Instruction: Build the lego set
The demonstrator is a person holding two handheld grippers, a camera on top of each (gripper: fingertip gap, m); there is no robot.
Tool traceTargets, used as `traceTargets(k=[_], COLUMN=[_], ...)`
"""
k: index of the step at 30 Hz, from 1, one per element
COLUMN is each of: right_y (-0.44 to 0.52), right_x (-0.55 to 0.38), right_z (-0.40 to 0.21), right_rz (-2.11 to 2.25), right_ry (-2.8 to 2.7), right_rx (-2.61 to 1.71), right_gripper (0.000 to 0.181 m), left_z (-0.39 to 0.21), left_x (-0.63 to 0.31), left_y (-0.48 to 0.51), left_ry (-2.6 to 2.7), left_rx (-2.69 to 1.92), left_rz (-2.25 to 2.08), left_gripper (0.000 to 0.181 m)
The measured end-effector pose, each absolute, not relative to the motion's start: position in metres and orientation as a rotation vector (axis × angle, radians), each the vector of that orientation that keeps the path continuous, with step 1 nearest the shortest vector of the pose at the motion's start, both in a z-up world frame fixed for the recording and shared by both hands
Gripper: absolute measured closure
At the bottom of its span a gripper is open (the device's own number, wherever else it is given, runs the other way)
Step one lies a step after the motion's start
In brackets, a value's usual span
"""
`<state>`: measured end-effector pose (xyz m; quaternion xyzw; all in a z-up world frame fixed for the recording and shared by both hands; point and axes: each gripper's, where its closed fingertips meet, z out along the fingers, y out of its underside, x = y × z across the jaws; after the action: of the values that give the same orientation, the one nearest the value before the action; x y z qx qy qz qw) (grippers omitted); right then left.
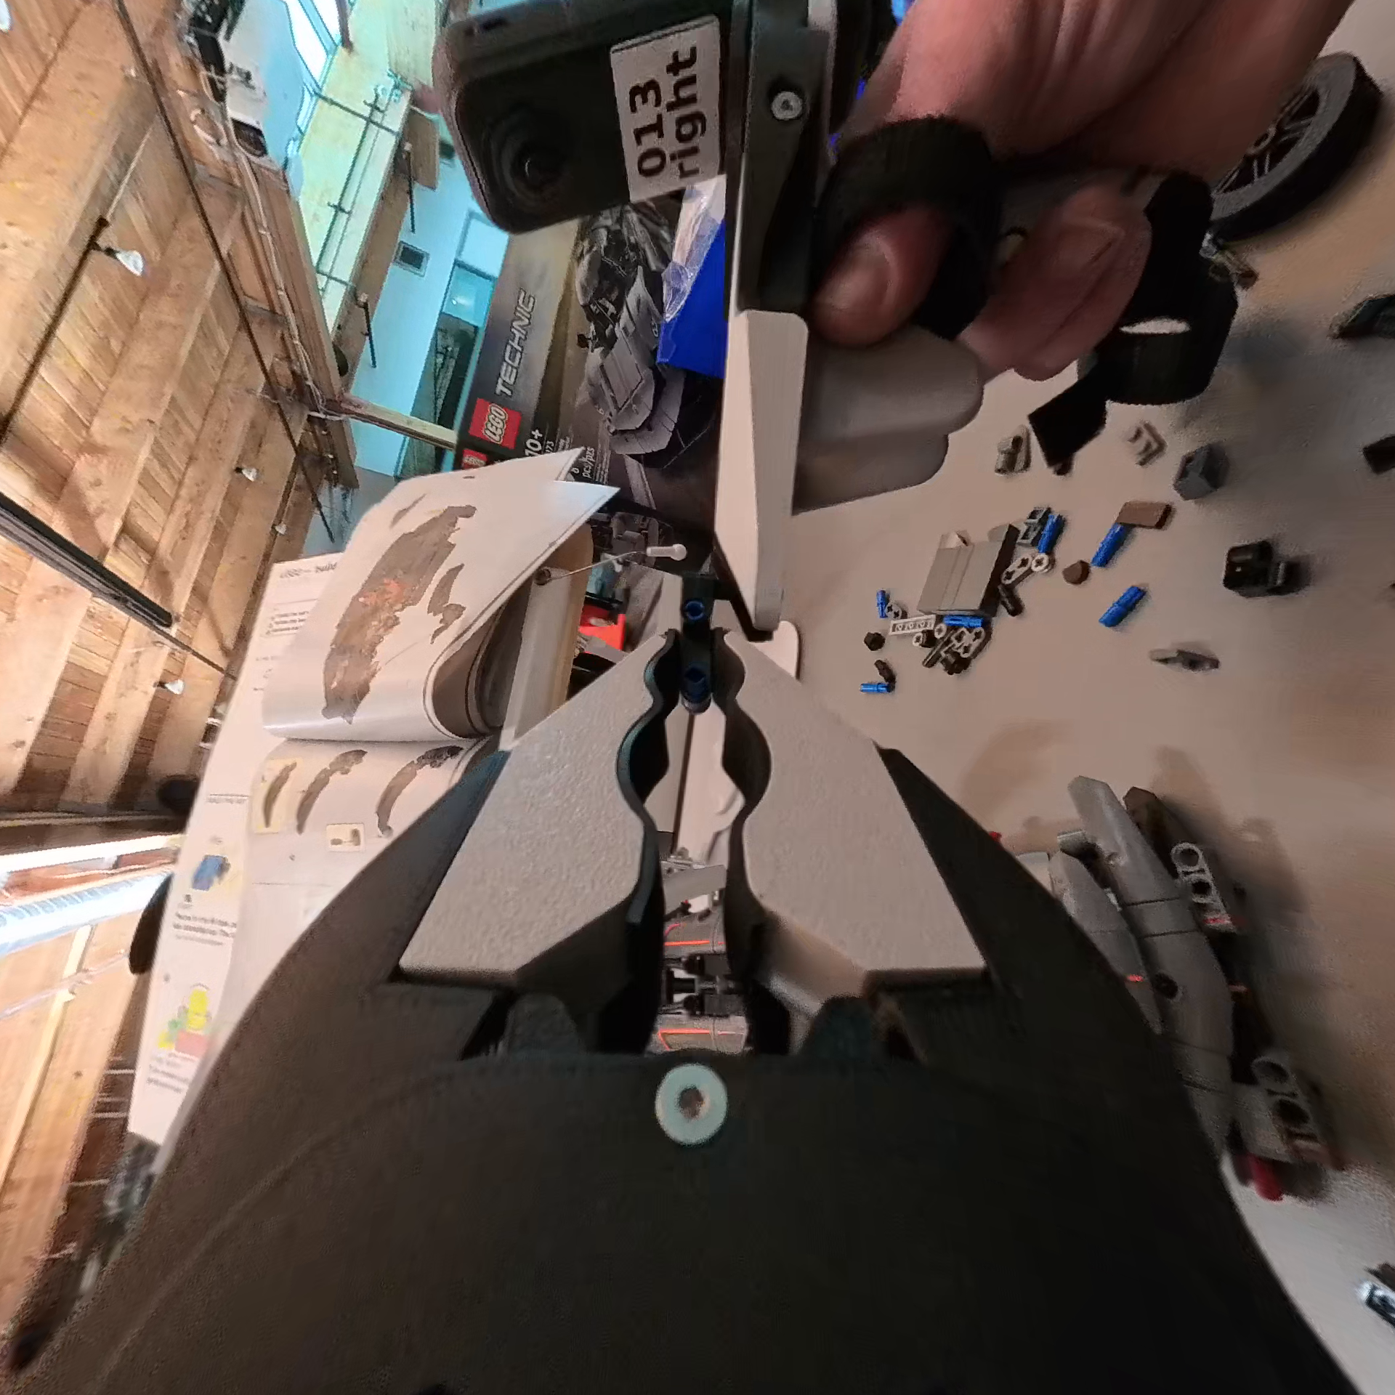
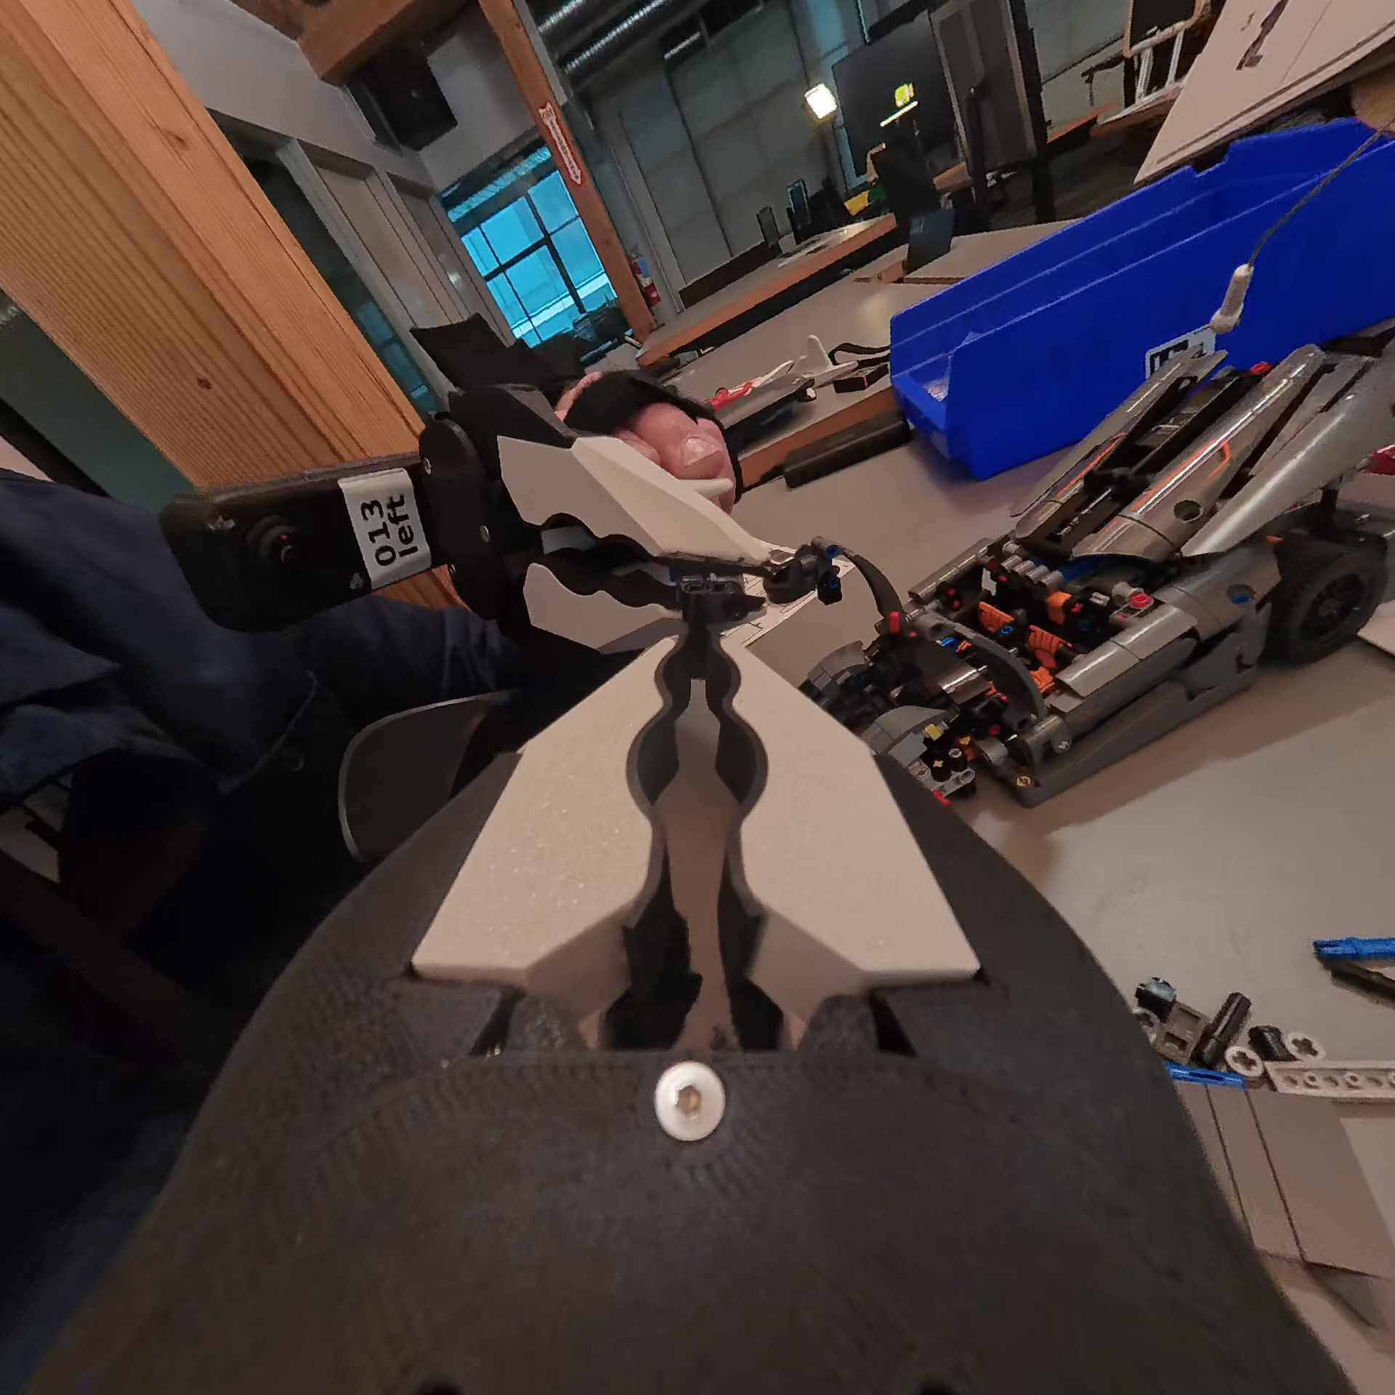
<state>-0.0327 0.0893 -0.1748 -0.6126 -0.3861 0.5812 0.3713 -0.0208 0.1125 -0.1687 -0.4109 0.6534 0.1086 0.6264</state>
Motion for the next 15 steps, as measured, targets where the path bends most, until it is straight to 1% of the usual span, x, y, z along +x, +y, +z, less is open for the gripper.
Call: traceTargets(k=[5, 10, 12, 15], right_y=[0.093, 0.098, 0.100, 0.099], right_x=[-0.033, -0.030, -0.030, -0.030], right_z=[-0.178, -0.181, -0.182, -0.181], right_rz=[1.328, 1.076, 1.091, 1.223], right_ry=[-1.020, -1.078, -1.066, -0.996], right_rx=[-1.591, -1.591, -1.608, -1.625], right_gripper=[0.180, 0.180, 0.180, 0.180], left_z=[-0.170, -0.171, -0.173, -0.173], left_x=[-0.021, -0.019, -0.019, -0.018], left_y=[0.115, 0.118, 0.120, 0.121], left_ry=[1.473, 1.425, 1.416, 1.393], left_rx=[-1.042, -1.141, -1.160, -1.190], left_rz=[0.191, 0.072, 0.078, 0.042], left_gripper=[0.177, 0.176, 0.176, 0.176])
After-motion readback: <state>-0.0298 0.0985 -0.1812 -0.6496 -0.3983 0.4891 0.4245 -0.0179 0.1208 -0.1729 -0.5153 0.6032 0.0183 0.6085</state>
